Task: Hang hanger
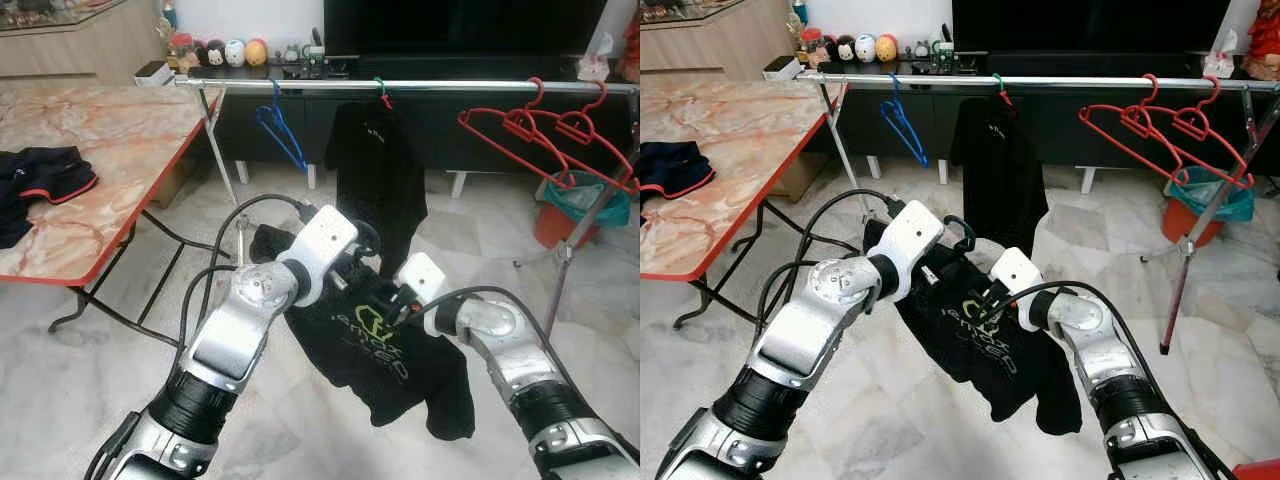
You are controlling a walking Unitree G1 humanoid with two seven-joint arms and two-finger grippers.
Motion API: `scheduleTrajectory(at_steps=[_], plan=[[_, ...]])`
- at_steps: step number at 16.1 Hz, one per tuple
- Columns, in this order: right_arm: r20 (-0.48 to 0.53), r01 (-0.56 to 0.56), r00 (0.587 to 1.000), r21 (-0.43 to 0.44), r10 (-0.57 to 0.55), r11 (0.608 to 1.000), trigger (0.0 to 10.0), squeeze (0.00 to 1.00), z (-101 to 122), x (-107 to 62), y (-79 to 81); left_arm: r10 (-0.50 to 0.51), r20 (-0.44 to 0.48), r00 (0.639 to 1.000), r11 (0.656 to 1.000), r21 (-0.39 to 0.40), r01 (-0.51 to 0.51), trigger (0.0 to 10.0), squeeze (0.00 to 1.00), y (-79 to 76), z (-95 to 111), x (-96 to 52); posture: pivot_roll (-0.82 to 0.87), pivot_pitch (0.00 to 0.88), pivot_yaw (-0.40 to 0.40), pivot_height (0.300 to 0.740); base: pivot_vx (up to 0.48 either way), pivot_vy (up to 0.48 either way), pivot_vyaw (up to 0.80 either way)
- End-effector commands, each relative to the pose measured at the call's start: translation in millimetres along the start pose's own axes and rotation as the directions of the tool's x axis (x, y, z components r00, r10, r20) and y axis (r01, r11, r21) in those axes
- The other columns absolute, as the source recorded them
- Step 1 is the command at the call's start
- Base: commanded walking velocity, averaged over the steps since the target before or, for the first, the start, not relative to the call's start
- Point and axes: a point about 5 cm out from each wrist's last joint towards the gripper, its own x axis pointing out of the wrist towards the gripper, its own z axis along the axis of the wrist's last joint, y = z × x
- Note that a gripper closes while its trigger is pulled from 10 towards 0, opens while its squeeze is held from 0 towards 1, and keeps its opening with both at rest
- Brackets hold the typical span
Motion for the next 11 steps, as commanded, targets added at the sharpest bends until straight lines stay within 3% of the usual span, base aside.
scheduleTrajectory(at_steps=[1, 7, 11], plan=[[0.054, -0.003, 0.999, -0.032, 0.005, 0.999, 10.0, 0.00, 12.1, 2.3, 0.0, 0.034, -0.009, 0.999, 0.998, 0.051, -0.034, 10.0, 0.00, 2.7, 1.1, 1.8, 0.01, 0.000, 0.071, 0.719, 0.000, 0.000, 0.00], [0.057, -0.011, 0.998, -0.034, 0.013, 0.999, 10.0, 0.00, 12.2, 2.3, 1.3, 0.103, -0.037, 0.994, 0.988, 0.117, -0.098, 10.0, 0.00, 3.3, -8.3, 5.7, 0.01, 0.000, 0.070, 0.719, 0.000, 0.000, 0.00], [0.059, -0.014, 0.998, -0.034, 0.016, 0.999, 10.0, 0.00, 12.8, 2.6, 1.5, 0.144, -0.021, 0.989, 0.986, 0.084, -0.142, 10.0, 0.00, 7.1, -7.1, 7.3, 0.01, 0.000, 0.070, 0.719, 0.000, 0.000, 0.00]])
